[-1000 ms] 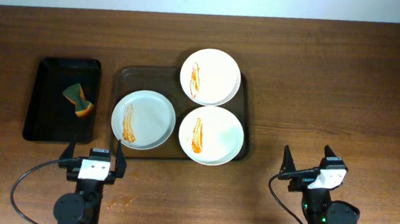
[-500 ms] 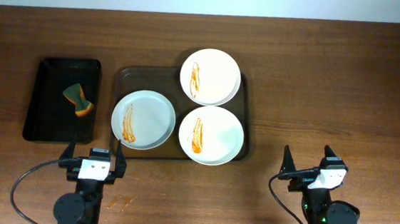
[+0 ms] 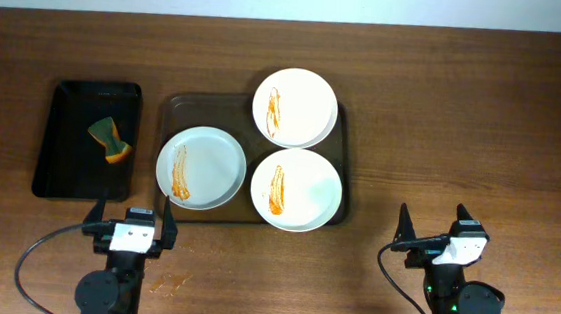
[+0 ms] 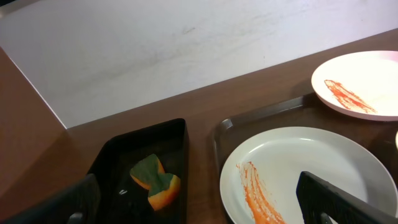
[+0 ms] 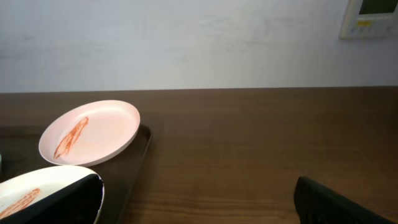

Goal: Clean dirty plates on tray and stack at the side

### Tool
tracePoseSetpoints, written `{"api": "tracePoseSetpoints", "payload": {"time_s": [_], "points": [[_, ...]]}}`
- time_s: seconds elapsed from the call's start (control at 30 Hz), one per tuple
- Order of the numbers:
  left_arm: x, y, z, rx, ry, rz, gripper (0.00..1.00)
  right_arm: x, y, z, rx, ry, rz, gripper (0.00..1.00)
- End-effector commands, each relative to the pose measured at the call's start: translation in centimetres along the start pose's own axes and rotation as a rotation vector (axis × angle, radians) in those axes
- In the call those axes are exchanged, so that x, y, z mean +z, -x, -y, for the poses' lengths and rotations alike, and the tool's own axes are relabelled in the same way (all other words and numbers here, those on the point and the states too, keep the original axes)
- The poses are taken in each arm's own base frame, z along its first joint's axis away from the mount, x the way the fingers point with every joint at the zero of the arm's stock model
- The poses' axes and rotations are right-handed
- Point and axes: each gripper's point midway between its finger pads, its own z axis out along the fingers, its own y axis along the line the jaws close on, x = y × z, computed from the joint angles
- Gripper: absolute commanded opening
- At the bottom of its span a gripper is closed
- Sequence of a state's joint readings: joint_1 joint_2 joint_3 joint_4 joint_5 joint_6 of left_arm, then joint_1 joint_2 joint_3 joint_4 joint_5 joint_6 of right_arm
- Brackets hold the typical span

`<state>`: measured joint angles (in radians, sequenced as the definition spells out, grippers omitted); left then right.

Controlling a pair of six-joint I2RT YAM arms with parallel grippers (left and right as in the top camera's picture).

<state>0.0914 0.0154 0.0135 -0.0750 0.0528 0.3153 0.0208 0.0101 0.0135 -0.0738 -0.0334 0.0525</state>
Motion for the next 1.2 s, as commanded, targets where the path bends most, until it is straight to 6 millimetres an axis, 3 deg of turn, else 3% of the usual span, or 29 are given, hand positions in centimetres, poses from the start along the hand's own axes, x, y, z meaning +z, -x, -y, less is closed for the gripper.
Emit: {"api": "tracePoseSetpoints", "payload": {"time_s": [0.0,0.2,0.3,0.37,0.4,0.67,0.83,0.9,1.03,1.17], "points": [[0.0,-0.2,-0.2,0.017,0.016,-0.003,0.99,0.0,0.7,0.3,0.003,-0.017,0.037,0.98],[0.0,-0.1,0.1,0.013,-0.004,0.001,0.99,-0.1,1.0,-1.2,0.004,0.071,0.047,0.98],[-0.1,2.0,1.0,0.023,-0.062,0.093,0.99,-0.2,1.0,-2.6,0.002,0.152,0.046,0.98],[-0.5,4.5,0.2,0.033,-0.029,0.198,0.99,-0.3,1.5,-2.7,0.008,0.16,0.055,0.98],[-0.9,6.5,-0.4,0.04,-0.004,0.275,0.99,-0.6,2.6,-2.9,0.005,0.167,0.078,0.98],[-1.4,13.2,-0.6,0.057,-0.094,0.345,0.99,-1.9,10.9,-3.4,-0.008,0.174,0.179,0.98],[2.0,16.5,-1.3,0.043,-0.165,0.247,0.99,-0.1,15.1,-4.3,-0.005,0.217,0.128,0.98],[5.6,18.8,-1.0,0.028,-0.263,0.17,0.99,2.7,16.1,-5.4,0.008,0.275,0.02,0.98],[10.8,21.7,-0.7,-0.012,-0.404,0.031,0.99,7.2,16.1,-7.0,0.055,0.375,-0.201,0.98],[15.3,21.9,-0.2,-0.081,-0.525,-0.178,0.99,11.2,14.4,-7.5,0.127,0.396,-0.467,0.98]]}}
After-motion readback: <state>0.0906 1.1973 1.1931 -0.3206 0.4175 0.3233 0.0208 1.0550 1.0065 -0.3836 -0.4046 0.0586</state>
